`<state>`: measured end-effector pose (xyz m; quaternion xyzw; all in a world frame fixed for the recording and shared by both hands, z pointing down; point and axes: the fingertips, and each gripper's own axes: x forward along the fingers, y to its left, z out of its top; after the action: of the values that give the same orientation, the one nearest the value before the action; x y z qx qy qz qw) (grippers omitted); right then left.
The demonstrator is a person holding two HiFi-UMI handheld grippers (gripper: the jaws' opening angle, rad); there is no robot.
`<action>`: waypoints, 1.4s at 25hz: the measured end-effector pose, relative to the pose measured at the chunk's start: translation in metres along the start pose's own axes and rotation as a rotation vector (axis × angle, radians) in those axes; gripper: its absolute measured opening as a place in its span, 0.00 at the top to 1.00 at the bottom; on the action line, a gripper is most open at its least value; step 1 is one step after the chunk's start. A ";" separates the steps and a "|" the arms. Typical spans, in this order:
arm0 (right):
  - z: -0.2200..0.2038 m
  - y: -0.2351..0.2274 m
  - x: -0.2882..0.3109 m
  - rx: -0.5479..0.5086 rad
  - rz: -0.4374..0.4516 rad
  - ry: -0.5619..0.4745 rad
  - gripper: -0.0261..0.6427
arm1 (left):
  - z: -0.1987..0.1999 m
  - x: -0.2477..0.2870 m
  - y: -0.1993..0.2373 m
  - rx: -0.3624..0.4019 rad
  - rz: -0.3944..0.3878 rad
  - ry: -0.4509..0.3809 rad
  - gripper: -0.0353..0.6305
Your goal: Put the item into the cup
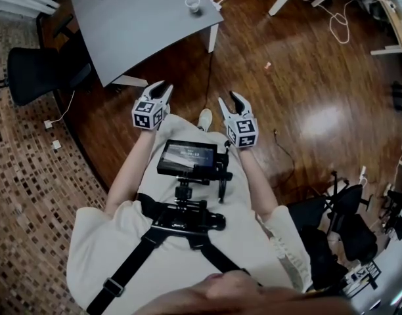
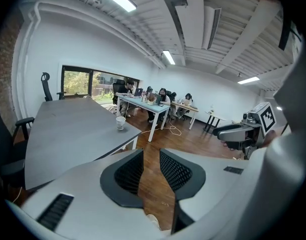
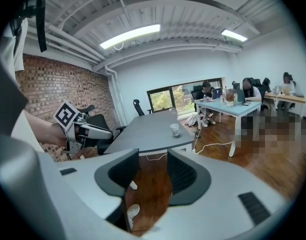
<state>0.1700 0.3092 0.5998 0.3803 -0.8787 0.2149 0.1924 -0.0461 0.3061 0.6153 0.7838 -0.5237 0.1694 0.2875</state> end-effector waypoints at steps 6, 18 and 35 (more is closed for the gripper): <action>0.004 0.014 0.017 -0.002 0.000 0.001 0.68 | -0.012 -0.012 0.024 -0.023 0.002 0.015 0.79; 0.037 0.055 0.071 0.024 -0.009 -0.038 0.68 | 0.003 -0.020 0.086 0.000 -0.037 0.034 0.79; 0.062 0.067 0.111 0.003 -0.085 -0.072 0.68 | 0.025 0.003 0.129 0.023 -0.104 0.057 0.79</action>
<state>0.0387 0.2535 0.5884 0.4251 -0.8679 0.1938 0.1690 -0.1642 0.2507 0.6328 0.8081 -0.4718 0.1827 0.3017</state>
